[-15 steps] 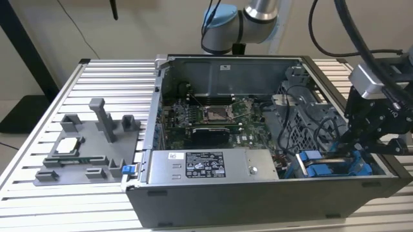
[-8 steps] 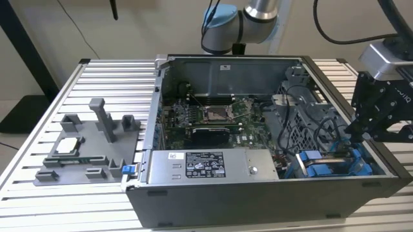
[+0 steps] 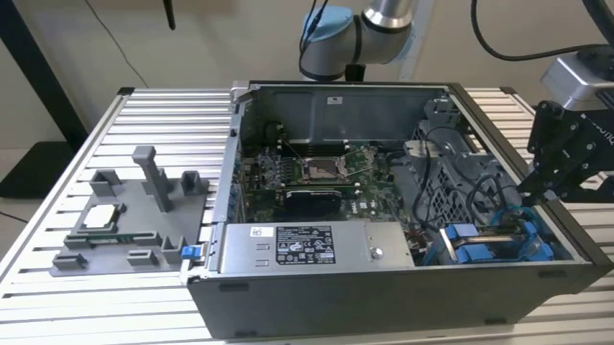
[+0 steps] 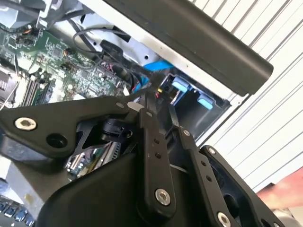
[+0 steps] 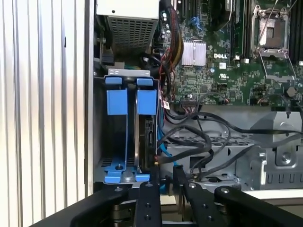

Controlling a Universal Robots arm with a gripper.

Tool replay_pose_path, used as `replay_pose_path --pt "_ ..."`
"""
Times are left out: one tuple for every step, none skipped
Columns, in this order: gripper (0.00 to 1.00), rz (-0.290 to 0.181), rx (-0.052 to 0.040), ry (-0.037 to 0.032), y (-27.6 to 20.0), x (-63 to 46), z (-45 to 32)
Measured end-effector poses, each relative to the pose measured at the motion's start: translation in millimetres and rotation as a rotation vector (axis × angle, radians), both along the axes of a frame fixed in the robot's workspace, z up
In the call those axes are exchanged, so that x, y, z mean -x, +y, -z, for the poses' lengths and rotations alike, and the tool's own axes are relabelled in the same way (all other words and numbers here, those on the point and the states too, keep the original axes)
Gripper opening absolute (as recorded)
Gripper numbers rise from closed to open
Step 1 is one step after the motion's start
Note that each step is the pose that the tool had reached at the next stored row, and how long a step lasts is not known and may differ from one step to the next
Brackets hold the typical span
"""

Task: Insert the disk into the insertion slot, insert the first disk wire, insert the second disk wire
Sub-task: 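Insert the first disk wire, then insert the second disk wire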

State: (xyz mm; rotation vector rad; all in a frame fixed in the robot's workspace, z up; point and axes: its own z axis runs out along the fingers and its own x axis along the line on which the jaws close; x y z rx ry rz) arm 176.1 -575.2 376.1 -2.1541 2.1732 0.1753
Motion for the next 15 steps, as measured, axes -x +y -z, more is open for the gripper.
replay_pose_path --pt "1.00 0.000 0.0000 0.0000 1.3 -2.2 0.2" --pt "1.00 0.000 -0.0001 0.0000 2.0 -4.2 0.6" --pt "1.00 0.000 -0.0002 0.0001 2.2 -5.8 1.1" --pt "1.00 0.000 0.0000 0.0001 2.3 -7.2 1.6" --pt "1.00 -0.001 -0.0002 0.0002 2.3 -7.9 2.3" --pt "1.00 -0.001 -0.0003 0.0002 2.3 -8.5 3.2" --pt "1.00 -0.002 -0.0003 0.0001 2.3 -9.1 4.2" --pt "1.00 -0.002 -0.0011 0.0001 2.3 -9.6 5.5" --pt "1.00 -0.003 -0.0020 0.0001 2.3 -10.0 6.7" --pt "1.00 -0.003 -0.0030 0.0001 2.3 -10.4 7.9" --pt "1.00 -0.003 -0.0043 0.0001 2.3 -10.7 9.0" --pt "1.00 -0.004 -0.0059 0.0001 2.3 -11.0 10.1" --pt "1.00 -0.004 -0.0072 0.0001 2.3 -11.3 10.9" --pt "1.00 -0.004 -0.0093 0.0002 2.3 -11.5 11.5" --pt "1.00 -0.004 -0.0120 0.0005 2.3 -11.5 12.0"
